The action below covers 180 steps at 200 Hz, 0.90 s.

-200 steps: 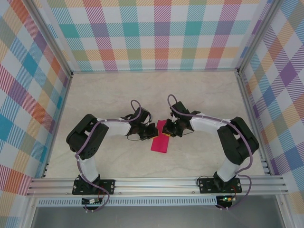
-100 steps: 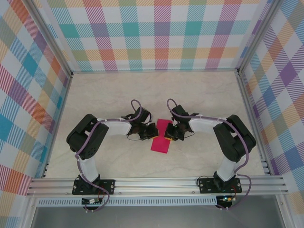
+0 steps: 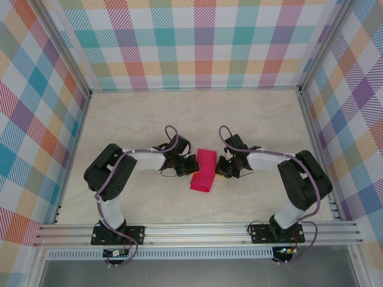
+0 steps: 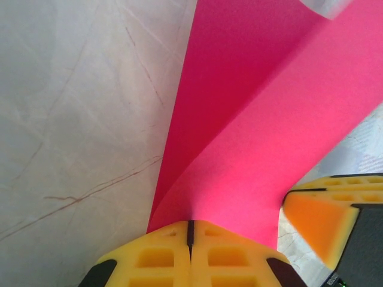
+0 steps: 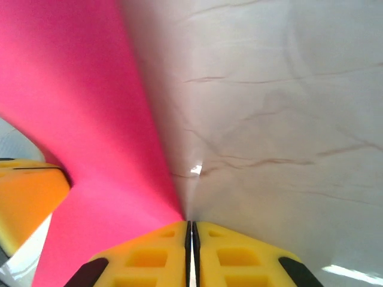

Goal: Fold a paper plane with a square sheet of paper (pick it up from the middle)
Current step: Fold the square sheet of paper in half at the center of the table.

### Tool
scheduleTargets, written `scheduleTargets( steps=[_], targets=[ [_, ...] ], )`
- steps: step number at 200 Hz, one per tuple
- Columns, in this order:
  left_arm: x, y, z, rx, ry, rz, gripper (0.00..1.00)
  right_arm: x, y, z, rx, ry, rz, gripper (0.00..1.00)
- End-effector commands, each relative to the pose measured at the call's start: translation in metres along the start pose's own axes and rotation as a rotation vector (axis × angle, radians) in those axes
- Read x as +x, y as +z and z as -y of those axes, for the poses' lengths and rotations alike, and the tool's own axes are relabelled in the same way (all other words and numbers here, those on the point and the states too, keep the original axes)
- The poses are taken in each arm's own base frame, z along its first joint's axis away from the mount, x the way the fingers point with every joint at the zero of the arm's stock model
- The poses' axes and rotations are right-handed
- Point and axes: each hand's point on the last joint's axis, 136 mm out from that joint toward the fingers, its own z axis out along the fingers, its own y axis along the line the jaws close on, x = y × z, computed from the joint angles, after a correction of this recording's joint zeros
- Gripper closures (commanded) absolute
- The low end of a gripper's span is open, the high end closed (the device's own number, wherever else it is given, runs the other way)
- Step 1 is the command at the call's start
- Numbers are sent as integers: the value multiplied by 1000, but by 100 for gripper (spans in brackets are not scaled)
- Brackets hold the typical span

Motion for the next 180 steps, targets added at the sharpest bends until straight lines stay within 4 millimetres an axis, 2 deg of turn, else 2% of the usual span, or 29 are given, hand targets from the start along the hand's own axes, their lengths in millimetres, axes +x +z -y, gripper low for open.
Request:
scheduleTargets(
  steps=[1,17,30,79,105,141,180],
  targets=[
    [33,13,-83,-294,-105,-76,95,-7,-21,-16,-49,-56,55,87],
    [32,13,-83,-291,-103,-77,95,-11,-33,-40,-108,-102,91,87],
    [33,13,-82,-290,-102,-79,95,-11,-35,-53,-133,-130,94,87],
    [32,14,-81,-293,-100,-79,95,-4,6,-65,-112,-143,-8,91],
    [33,14,-81,-296,-101,-82,96,-5,20,-70,-123,-142,-35,92],
    [33,14,-82,-306,-102,-84,97,-3,34,-52,-53,-115,-58,92],
    [34,11,-93,-355,-116,-69,97,4,31,-9,45,-73,-53,92]
  ],
)
